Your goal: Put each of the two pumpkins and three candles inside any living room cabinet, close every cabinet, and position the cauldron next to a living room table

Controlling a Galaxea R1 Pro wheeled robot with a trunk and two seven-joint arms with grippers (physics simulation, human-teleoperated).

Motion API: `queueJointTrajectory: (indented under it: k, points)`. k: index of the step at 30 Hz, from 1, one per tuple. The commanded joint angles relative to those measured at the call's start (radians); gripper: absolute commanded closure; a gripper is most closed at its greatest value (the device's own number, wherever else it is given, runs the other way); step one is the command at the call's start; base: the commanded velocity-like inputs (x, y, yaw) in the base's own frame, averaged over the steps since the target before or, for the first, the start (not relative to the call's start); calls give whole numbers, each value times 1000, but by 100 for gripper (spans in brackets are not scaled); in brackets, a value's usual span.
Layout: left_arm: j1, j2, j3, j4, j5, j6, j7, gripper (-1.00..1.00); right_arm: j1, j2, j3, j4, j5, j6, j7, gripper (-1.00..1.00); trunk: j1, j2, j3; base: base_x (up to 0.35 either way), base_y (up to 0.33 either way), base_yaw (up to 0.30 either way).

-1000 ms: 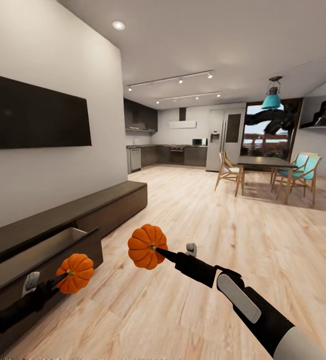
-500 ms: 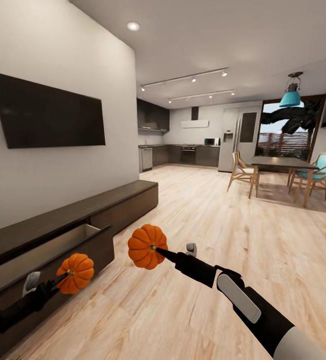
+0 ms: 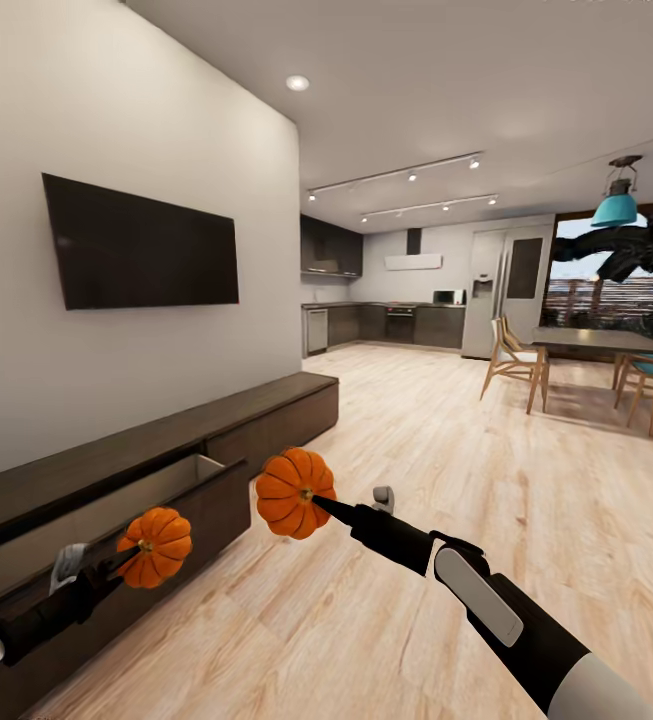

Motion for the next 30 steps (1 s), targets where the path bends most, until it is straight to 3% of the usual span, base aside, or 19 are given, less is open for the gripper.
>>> queueJointTrajectory:
  k: [1, 5, 25, 30]
  points:
    - [-1, 1, -3, 1, 6, 6, 2, 100, -1, -1, 2, 0, -10, 5, 0, 100, -1, 0, 1, 0, 0, 170]
    - [-1, 1, -3, 1, 7, 6, 2, 100, -1, -1, 2, 0, -10, 5, 0, 100, -2, 1, 12, 0, 0, 170]
    - [-1, 1, -3, -1, 7, 6, 2, 100, -1, 0, 2, 0, -10, 6, -1, 100, -79, 141, 49, 0, 0, 169]
    - [-1, 1, -3, -1, 7, 6, 2, 100, -1, -1, 2, 0, -10, 6, 0, 100, -79, 141, 42, 0, 0, 167]
